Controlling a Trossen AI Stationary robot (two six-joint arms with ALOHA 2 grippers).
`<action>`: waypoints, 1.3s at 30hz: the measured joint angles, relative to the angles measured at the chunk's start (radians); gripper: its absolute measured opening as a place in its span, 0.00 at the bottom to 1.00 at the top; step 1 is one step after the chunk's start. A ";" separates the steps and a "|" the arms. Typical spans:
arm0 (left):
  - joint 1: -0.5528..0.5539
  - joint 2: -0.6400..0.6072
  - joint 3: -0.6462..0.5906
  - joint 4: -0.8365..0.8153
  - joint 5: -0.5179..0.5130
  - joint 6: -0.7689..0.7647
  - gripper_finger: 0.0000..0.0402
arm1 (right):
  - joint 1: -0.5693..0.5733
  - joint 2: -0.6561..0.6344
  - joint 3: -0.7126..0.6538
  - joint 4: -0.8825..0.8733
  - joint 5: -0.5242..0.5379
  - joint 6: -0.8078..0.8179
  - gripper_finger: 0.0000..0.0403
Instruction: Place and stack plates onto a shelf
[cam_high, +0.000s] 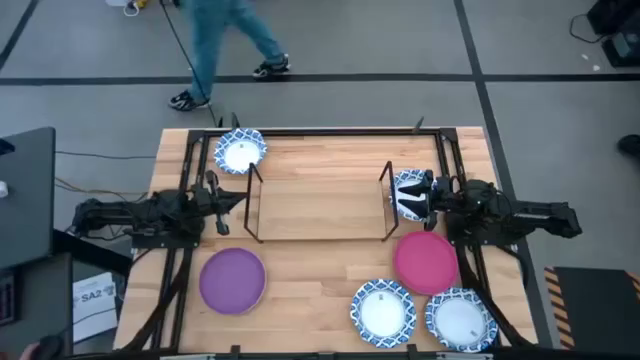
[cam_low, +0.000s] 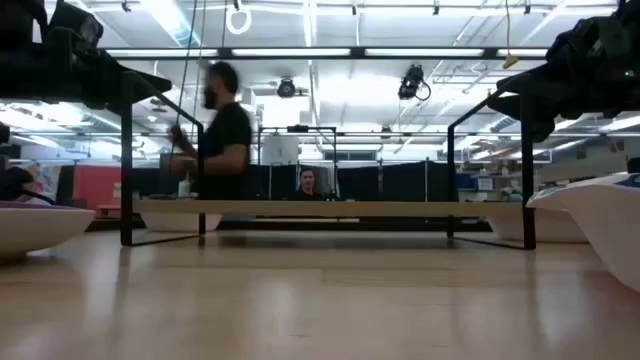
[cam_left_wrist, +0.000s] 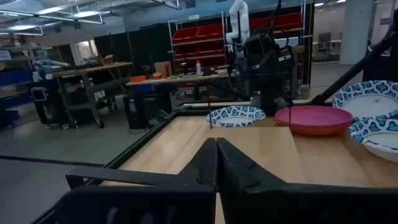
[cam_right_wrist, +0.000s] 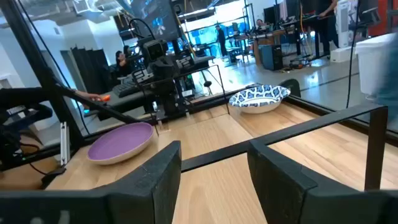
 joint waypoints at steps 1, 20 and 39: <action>0.000 0.000 0.000 0.000 0.000 0.000 0.01 | 0.000 0.000 0.000 0.000 0.000 0.000 0.47; 0.000 0.004 0.000 0.017 -0.002 0.000 0.01 | 0.000 0.000 0.000 0.000 0.000 0.000 0.47; 0.000 0.004 0.000 0.018 0.000 0.000 0.01 | 0.000 0.000 0.000 0.000 0.000 0.000 0.47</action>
